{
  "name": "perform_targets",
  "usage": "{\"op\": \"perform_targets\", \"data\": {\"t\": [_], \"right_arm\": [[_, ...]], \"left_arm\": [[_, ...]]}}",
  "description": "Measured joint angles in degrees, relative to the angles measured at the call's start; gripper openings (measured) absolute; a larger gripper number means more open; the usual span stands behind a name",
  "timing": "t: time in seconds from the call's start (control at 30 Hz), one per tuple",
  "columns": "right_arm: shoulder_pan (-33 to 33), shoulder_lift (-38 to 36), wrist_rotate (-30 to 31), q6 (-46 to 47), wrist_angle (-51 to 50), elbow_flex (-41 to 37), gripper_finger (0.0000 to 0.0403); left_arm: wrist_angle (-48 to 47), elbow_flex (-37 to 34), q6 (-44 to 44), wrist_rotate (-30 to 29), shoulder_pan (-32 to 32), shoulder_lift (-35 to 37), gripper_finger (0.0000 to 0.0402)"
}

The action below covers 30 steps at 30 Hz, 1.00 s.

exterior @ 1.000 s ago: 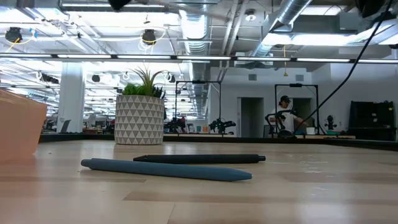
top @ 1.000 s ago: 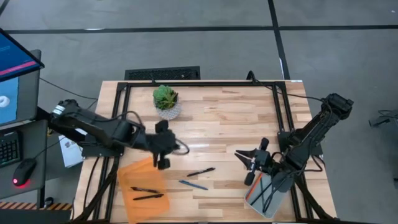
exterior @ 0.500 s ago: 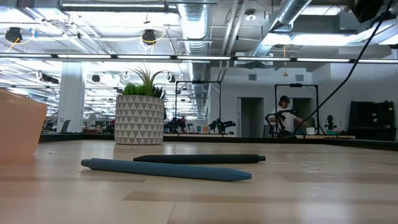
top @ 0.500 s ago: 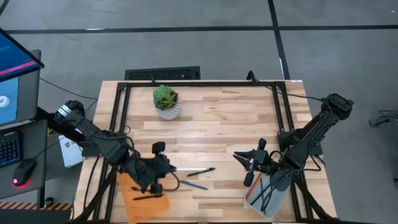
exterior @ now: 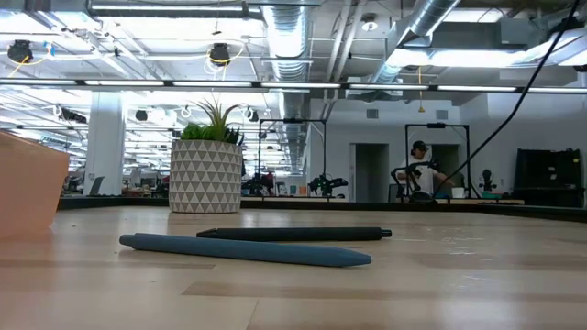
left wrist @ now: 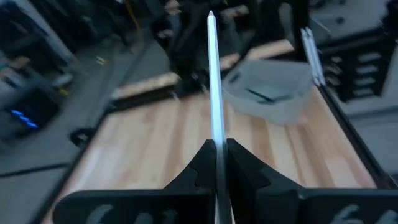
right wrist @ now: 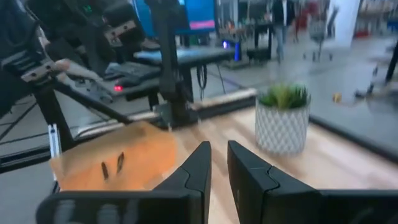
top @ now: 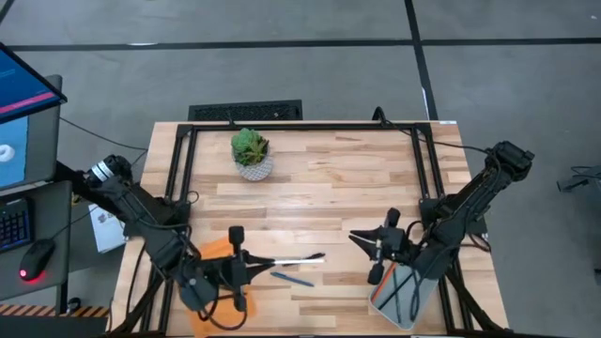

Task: Sort pens & pencils
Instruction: Put the white pencil into the gray bin

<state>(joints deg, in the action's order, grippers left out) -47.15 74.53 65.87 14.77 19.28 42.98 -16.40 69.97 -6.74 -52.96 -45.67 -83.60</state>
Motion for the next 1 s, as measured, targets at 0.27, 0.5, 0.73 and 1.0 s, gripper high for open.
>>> {"op": "perform_targets", "data": {"t": [0.27,0.5,0.73,1.0], "right_arm": [[5.78,8.42,-9.14,-28.83,30.65,0.03,0.0076],[8.75,9.59,-13.14,-36.27,37.99,0.0,0.0078],[7.27,6.45,-14.89,-37.38,37.8,0.0,0.0078],[7.16,5.87,-17.82,-37.31,37.81,0.0,0.0078]], "left_arm": [[13.65,-1.4,11.45,-0.16,1.97,-0.04,0.0002],[18.14,-3.54,14.3,0.2,4.55,-0.08,0.0002],[29.17,-5.77,23.75,-2.24,5.61,-0.11,0.0002],[33.48,-6.29,24.74,5.24,9.74,-0.13,0.0002]]}}
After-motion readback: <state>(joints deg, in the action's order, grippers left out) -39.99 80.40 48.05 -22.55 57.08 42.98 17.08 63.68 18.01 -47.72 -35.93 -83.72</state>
